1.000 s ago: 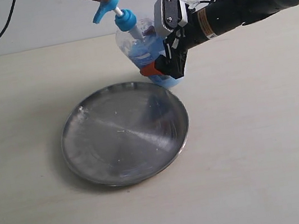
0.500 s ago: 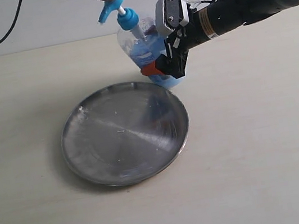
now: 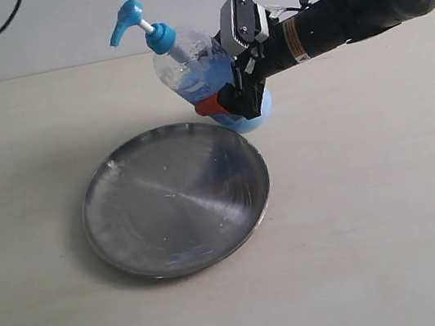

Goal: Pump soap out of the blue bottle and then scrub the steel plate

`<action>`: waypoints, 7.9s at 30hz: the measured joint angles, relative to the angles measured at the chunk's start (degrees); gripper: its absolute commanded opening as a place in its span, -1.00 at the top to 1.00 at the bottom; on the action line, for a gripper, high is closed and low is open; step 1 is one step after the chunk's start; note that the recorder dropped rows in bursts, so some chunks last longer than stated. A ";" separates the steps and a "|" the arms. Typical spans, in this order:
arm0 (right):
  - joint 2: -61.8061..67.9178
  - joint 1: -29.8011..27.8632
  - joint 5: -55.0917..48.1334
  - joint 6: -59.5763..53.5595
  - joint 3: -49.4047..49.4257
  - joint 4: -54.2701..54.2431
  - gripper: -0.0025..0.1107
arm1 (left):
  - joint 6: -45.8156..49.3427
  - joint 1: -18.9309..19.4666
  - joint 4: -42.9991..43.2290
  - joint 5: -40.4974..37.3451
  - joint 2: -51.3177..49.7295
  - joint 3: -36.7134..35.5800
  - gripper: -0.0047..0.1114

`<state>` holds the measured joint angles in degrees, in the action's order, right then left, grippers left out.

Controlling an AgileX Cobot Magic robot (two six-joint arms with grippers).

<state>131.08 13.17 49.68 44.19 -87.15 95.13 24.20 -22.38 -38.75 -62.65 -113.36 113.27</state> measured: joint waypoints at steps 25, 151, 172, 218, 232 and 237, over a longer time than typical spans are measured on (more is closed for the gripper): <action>0.76 -1.33 3.71 -2.80 0.00 -1.58 0.96 | -5.99 2.32 8.17 -3.95 -1.51 1.11 0.92; 3.45 -6.16 10.75 1.42 0.00 -18.78 0.96 | -3.76 5.15 12.38 14.80 13.35 -6.62 0.92; 7.86 -7.31 12.32 4.61 0.54 -26.53 0.96 | -3.76 5.72 12.74 18.07 13.58 -12.24 0.92; 1.39 -7.79 12.70 7.67 0.43 -19.55 -0.90 | -3.66 5.72 11.21 23.35 13.58 -18.66 0.92; -9.65 -11.13 11.29 24.28 0.43 -4.51 -0.90 | -3.43 5.72 9.64 23.35 13.58 -18.66 0.92; -12.19 -11.13 11.28 32.75 0.43 3.34 -0.90 | -3.43 5.72 9.51 22.52 13.58 -18.66 0.92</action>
<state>118.89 2.04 60.97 76.94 -86.72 98.47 20.77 -16.66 -29.23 -40.13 -99.78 94.61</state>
